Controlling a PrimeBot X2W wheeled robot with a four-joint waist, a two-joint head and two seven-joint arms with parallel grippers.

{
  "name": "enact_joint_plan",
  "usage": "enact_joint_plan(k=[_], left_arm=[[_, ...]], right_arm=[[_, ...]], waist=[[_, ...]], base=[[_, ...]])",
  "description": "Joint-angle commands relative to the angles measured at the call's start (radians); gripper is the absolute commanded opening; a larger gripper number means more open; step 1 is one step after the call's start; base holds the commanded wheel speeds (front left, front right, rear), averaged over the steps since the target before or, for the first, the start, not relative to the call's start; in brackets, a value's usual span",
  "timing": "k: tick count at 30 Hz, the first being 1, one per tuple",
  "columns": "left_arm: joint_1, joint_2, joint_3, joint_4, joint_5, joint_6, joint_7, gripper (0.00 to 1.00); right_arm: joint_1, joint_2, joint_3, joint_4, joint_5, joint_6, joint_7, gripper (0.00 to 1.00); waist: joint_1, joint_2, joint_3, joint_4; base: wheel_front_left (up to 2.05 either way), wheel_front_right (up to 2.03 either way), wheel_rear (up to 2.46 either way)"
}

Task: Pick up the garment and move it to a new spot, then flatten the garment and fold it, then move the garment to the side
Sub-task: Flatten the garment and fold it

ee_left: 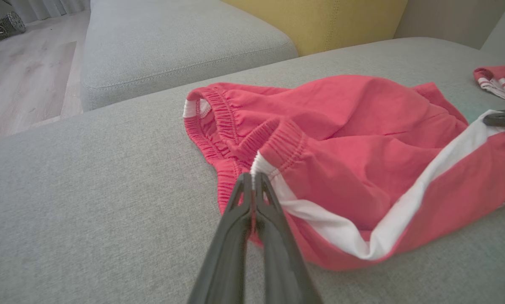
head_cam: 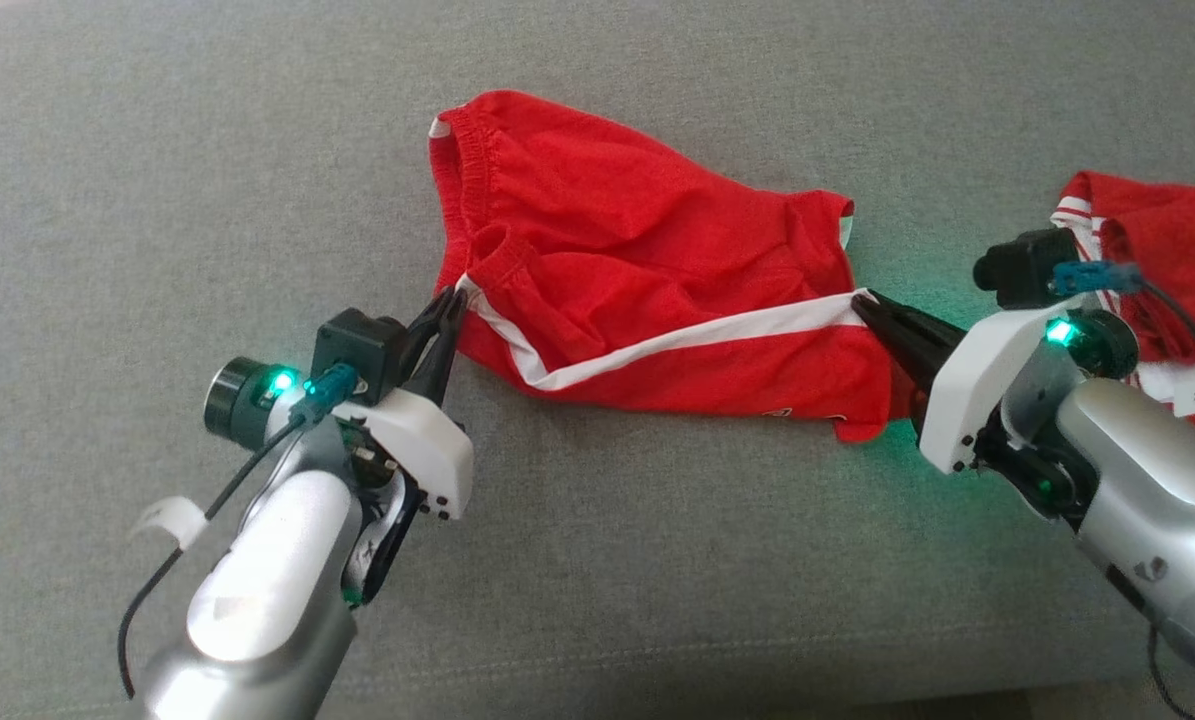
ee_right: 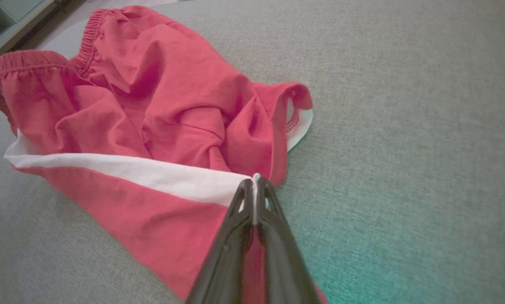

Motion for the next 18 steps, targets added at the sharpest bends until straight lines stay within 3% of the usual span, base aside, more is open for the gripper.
enact_joint_plan(k=[1,5,11,18], left_arm=[[-0.058,0.021,0.030,-0.023,-0.005,0.008,-0.014,0.00],[-0.057,0.022,0.032,-0.020,-0.011,0.011,-0.023,0.00],[-0.044,0.014,0.061,-0.042,-0.057,0.015,-0.042,0.00],[-0.037,0.003,0.134,-0.129,-0.130,0.044,-0.052,0.00]], right_arm=[[-0.017,-0.027,0.009,-0.014,0.008,-0.001,-0.027,0.00],[-0.029,-0.048,0.033,-0.009,-0.002,-0.001,-0.080,0.00],[-0.064,-0.085,0.067,-0.010,-0.116,-0.001,-0.224,0.00],[-0.133,-0.099,0.013,-0.014,-0.291,-0.001,-0.330,0.00]], waist=[[0.0000,0.0000,-0.003,0.000],[0.0000,0.0000,-0.019,0.001],[0.0000,0.0000,-0.071,-0.009],[0.0000,0.0000,-0.143,-0.032]], base=[[0.00,0.00,0.00],[0.00,0.00,0.00],[0.00,0.00,0.00],[0.00,0.00,0.00]])
